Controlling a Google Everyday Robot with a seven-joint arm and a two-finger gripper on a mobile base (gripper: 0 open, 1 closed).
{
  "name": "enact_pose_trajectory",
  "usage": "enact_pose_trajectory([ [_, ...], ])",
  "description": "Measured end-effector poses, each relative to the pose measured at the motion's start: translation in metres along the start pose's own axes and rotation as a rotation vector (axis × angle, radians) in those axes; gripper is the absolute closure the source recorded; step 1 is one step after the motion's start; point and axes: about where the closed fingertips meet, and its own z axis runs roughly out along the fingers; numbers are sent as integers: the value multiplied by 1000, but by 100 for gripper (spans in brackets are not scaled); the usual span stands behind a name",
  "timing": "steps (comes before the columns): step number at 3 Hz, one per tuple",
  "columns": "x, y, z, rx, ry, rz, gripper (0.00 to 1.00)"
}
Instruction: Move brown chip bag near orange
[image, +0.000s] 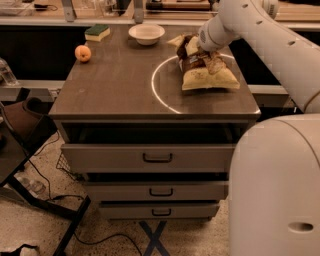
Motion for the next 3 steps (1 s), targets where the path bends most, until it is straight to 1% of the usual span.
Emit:
enact_pose_trajectory([
  [2, 0, 0, 0, 0, 0, 0, 100],
  [3, -23, -1, -41, 53, -33, -38, 100],
])
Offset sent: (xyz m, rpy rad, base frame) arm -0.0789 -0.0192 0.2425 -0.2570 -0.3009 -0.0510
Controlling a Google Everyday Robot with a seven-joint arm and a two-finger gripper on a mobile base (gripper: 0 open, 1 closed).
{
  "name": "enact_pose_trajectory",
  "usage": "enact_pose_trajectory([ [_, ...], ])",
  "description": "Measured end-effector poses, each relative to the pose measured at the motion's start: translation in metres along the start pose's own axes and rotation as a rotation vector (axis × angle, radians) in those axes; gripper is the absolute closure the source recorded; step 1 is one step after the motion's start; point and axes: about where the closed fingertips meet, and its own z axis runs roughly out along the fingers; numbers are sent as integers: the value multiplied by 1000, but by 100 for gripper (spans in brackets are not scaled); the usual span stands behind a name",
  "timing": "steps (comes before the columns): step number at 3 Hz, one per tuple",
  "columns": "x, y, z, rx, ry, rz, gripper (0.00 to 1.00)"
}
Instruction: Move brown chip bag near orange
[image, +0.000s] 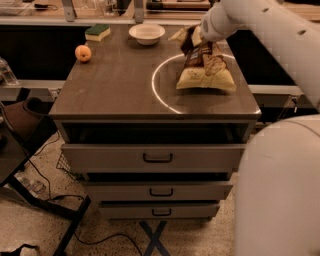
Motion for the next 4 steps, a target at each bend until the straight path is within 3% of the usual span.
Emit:
enact_pose_trajectory([
  [1, -56, -12, -98, 150, -78, -84, 100],
  [2, -103, -21, -182, 266, -153, -159, 100],
  [3, -103, -21, -182, 266, -153, -159, 100],
  [4, -103, 8, -179, 204, -182, -179, 100],
])
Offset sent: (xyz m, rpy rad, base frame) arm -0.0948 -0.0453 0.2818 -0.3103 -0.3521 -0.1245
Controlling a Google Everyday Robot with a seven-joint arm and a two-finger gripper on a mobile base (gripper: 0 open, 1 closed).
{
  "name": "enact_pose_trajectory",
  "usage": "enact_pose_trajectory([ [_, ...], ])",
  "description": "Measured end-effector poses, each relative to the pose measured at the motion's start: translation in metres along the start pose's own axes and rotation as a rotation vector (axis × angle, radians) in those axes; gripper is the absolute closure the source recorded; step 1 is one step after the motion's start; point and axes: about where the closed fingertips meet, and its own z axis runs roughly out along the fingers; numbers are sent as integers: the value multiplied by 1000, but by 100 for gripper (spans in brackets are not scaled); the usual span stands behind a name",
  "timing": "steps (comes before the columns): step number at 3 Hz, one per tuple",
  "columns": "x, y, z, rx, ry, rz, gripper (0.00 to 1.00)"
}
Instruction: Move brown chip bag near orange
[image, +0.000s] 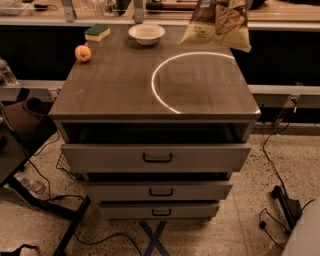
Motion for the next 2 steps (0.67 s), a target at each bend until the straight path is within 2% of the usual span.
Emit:
enact_pose_trajectory([
  [1, -8, 52, 2, -124, -79, -13, 100],
  [2, -24, 109, 9, -270, -179, -25, 100],
])
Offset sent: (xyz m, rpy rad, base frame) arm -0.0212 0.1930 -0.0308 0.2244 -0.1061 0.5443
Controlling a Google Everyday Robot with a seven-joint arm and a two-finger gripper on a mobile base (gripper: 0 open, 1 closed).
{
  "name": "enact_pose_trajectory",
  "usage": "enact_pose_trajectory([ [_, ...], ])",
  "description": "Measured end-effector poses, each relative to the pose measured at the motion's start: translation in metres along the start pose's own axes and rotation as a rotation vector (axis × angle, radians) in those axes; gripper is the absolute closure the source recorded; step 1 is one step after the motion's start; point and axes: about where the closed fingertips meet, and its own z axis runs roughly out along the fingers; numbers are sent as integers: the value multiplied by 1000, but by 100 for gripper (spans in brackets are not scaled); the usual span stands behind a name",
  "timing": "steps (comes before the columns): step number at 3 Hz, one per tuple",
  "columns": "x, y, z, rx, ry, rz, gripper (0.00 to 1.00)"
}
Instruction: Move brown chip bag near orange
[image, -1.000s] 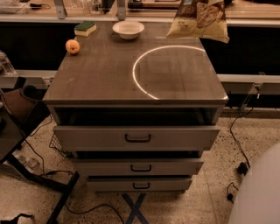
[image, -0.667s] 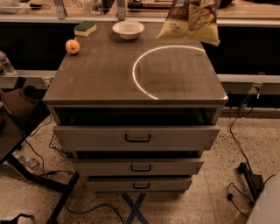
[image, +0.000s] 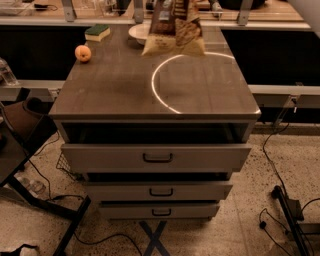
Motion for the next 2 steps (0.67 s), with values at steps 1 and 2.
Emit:
enact_pose_trajectory([
  [1, -11, 52, 29, -169, -82, -14, 100],
  [2, -11, 89, 51, -314, -140, 8, 100],
])
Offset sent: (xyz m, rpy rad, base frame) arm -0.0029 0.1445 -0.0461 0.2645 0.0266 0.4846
